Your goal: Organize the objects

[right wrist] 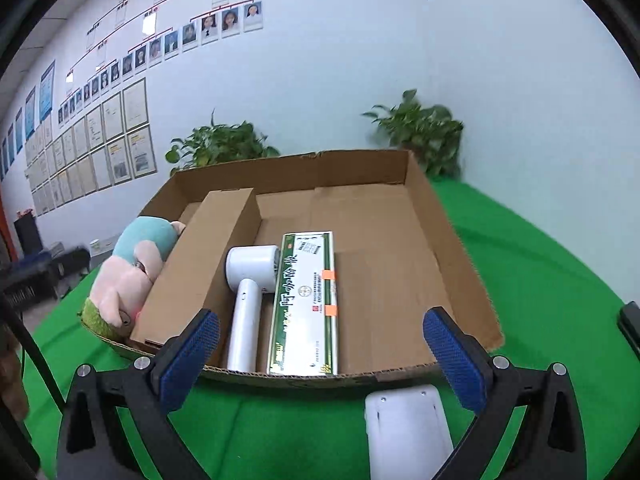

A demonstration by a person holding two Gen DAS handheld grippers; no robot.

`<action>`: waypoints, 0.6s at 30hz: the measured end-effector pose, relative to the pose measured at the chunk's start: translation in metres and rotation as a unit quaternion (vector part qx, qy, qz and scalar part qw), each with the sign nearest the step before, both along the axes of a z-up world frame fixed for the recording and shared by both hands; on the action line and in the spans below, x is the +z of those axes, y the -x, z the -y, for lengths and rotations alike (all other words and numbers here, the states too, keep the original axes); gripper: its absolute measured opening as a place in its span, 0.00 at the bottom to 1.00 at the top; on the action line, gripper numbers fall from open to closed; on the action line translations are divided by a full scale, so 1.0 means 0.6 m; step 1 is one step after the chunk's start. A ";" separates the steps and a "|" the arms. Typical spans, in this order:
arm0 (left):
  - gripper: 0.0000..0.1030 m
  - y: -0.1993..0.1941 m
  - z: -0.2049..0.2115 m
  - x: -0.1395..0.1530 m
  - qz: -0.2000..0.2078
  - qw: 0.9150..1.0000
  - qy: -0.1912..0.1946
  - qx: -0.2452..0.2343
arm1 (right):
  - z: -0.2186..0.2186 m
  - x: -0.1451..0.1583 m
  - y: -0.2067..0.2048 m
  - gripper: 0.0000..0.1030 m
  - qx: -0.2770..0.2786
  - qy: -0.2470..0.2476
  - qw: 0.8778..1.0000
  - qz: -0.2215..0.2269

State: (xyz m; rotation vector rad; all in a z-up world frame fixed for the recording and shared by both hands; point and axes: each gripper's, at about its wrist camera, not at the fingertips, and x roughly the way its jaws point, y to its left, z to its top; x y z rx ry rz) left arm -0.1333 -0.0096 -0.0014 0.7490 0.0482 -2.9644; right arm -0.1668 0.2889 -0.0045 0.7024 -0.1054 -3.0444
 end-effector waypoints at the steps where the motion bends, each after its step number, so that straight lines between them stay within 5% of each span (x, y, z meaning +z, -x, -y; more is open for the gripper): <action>1: 0.79 0.000 0.001 -0.011 0.000 1.000 -0.003 -0.001 | -0.003 -0.001 -0.010 1.00 -0.002 -0.001 1.000 -0.004; 12: 0.79 0.041 -0.039 -0.084 0.019 0.999 -0.004 -0.031 | 0.024 -0.066 0.052 1.00 0.003 -0.011 1.000 0.028; 18: 0.91 0.049 -0.061 -0.104 0.002 0.999 0.025 -0.025 | 0.038 -0.086 0.076 1.00 0.000 -0.033 0.999 0.042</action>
